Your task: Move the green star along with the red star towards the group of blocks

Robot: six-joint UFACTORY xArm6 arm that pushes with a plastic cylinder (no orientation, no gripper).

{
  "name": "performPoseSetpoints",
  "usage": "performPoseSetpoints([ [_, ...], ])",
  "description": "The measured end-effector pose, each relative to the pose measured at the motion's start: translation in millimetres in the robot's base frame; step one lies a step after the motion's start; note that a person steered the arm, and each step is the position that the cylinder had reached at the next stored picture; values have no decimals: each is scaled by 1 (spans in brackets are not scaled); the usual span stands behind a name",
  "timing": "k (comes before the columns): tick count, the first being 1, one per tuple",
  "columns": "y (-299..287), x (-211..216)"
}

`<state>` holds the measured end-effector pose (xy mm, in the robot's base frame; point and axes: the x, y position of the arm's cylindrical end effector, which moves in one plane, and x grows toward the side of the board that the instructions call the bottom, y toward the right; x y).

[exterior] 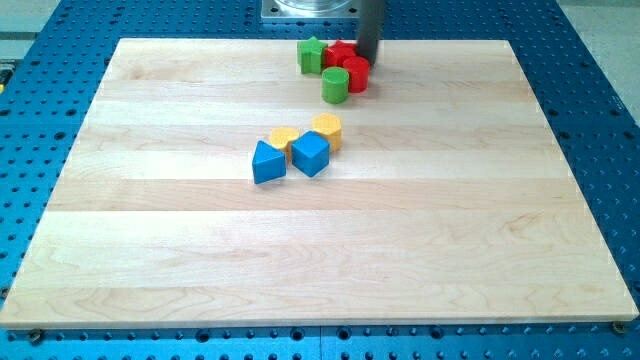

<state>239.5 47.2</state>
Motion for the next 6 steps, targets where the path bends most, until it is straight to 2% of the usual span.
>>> performPoseSetpoints([
  [2,-150,45],
  [4,-90,15],
  [5,-109,-20],
  [6,-160,-44],
])
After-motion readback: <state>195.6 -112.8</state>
